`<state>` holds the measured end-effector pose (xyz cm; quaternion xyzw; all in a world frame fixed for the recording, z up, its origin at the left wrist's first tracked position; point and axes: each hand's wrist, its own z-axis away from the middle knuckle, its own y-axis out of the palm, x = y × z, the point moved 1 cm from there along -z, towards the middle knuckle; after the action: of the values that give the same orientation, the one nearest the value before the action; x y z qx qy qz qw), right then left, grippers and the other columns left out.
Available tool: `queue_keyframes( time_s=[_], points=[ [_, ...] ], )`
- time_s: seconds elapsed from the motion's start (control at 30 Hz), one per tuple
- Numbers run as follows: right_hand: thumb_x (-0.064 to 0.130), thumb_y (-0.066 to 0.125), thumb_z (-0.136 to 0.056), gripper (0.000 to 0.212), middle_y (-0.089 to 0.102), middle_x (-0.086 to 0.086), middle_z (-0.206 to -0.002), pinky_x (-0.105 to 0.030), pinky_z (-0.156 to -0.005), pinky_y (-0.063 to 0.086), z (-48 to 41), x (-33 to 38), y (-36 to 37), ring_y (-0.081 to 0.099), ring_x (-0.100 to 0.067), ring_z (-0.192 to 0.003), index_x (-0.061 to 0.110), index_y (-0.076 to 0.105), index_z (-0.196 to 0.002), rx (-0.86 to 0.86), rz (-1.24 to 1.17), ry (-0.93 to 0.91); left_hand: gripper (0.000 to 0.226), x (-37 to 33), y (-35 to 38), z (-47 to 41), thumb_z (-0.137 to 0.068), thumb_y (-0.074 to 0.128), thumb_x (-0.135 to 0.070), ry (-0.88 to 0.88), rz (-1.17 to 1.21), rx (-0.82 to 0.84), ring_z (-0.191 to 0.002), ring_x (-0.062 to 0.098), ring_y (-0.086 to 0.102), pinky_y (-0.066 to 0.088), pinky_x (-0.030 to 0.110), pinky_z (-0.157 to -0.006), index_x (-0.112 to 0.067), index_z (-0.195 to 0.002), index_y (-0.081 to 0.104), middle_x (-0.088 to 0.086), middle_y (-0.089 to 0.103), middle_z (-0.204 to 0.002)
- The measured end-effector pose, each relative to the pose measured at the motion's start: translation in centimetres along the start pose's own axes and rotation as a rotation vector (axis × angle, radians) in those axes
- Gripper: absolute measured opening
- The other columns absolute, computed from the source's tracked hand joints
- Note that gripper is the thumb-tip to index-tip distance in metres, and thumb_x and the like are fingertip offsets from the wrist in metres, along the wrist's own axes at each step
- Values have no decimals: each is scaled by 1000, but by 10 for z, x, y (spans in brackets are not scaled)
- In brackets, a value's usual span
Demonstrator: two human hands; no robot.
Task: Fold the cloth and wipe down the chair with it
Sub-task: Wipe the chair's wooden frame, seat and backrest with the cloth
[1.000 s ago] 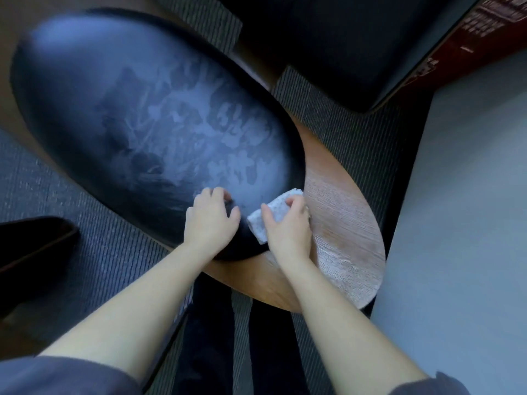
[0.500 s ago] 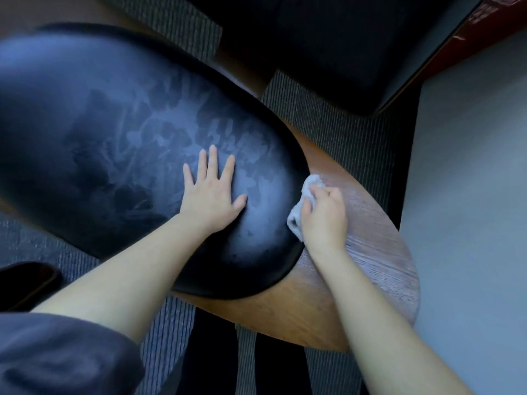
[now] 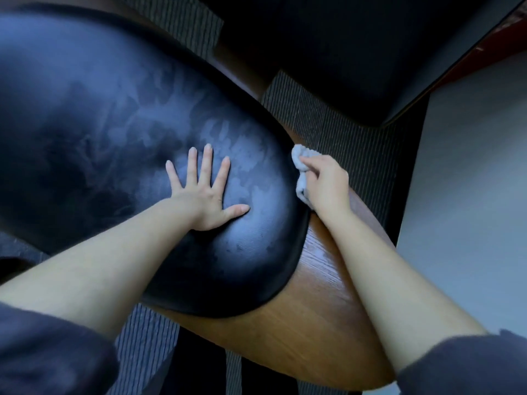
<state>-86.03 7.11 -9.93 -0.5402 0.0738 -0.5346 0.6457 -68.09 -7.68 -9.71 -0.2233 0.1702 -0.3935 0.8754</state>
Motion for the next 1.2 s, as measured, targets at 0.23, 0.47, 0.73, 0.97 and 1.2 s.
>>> queue_keyframes(
  time_s=[0.23,0.47,0.73,0.97,1.2],
  points=[
    [-4,41,-85,41,59,15,-72,-10,-54,37,-39,10,1,53,6,-62,30,54,-66,94,-133,8,100,-3,-6,-2,-77,18,-89,-27,-1,134,-132,33,-49,-19,70,-106,-30,-126,-45,6,-61,-129],
    [-8,39,-80,23,54,4,-50,-16,-49,40,-119,37,16,54,-9,-45,-1,60,-73,177,-122,-179,99,-2,-1,-9,-78,17,-88,-31,2,160,-128,33,-52,-24,69,-103,-29,-125,-47,4,-67,-117],
    [12,48,-85,33,62,-1,-109,-25,-97,41,-34,-8,-14,59,-22,-101,10,73,-106,177,12,-530,99,-1,-1,-7,-77,16,-88,-30,4,141,-131,33,-50,-22,70,-104,-29,-126,-46,6,-63,-124],
    [3,45,-81,35,65,-15,-104,-15,-85,38,-88,29,9,61,-32,-96,7,74,-101,168,92,-516,99,0,5,-9,-76,16,-89,-36,5,85,-132,32,-49,-22,69,-106,-30,-127,-46,6,-59,-131],
    [11,45,-76,35,64,-5,-101,-23,-91,41,16,-10,-22,58,-23,-95,10,74,-96,242,64,-563,103,1,9,-6,-72,11,-89,-14,17,-24,-137,32,-43,-20,68,-107,-30,-138,-40,7,-50,-147]
  ],
)
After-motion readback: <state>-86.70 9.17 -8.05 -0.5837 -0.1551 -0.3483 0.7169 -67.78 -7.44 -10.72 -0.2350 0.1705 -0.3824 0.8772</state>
